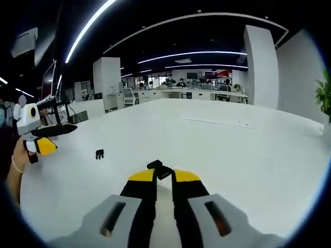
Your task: Snap the two parts of the plastic buckle together until the buckle closes and remains connected.
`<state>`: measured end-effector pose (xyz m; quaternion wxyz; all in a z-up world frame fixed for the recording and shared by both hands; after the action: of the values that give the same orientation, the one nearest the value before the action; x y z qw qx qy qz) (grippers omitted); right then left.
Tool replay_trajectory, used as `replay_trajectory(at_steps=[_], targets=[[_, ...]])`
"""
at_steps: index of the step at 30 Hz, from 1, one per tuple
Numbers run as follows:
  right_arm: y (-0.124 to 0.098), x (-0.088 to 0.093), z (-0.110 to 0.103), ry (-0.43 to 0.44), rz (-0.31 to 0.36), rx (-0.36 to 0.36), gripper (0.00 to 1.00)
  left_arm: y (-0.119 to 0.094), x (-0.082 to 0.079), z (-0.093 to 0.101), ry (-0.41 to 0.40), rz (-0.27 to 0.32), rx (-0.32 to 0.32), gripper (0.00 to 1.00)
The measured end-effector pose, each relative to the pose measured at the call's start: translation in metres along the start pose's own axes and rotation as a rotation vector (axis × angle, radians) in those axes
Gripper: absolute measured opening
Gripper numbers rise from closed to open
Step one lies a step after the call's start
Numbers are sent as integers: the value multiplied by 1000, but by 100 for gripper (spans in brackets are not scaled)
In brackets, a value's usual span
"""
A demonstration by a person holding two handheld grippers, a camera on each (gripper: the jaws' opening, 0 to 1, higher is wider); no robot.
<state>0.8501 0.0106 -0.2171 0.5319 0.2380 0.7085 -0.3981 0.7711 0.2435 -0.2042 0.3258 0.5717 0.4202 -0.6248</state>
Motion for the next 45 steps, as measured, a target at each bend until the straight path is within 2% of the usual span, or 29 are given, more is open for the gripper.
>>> replay_trajectory(at_steps=[8,13,16,27,45], targets=[[-1,-1,-1,6,5,-12,11,10,-1,-3,22,-8,8,85],[-3,-2,-1,13,10,-16,11,19,1,-8,52,-36,17,84],[-5,-2,-2,19,12,-23,11,21,4,-11,40,-62,13,83],[-6,1,-4,26,3,-44,11,30,8,-13,75,-95,40,83],[-5,3,-4,47,-3,-65,11,49,7,-11,152,-105,96,80]])
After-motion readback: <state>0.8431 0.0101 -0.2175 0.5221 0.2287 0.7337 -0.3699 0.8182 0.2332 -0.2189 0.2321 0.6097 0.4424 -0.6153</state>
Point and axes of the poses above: the point that each gripper's makers call its tool centre point, and the gripper's own axes: y roughly forward along the fingers, z roughly to its right, x roughly out of its underside, the point moved 3 cm from there along -y, roughly backward along the fingers, and after that the axes turned 7 degrees about y, right-handed, at the moved point
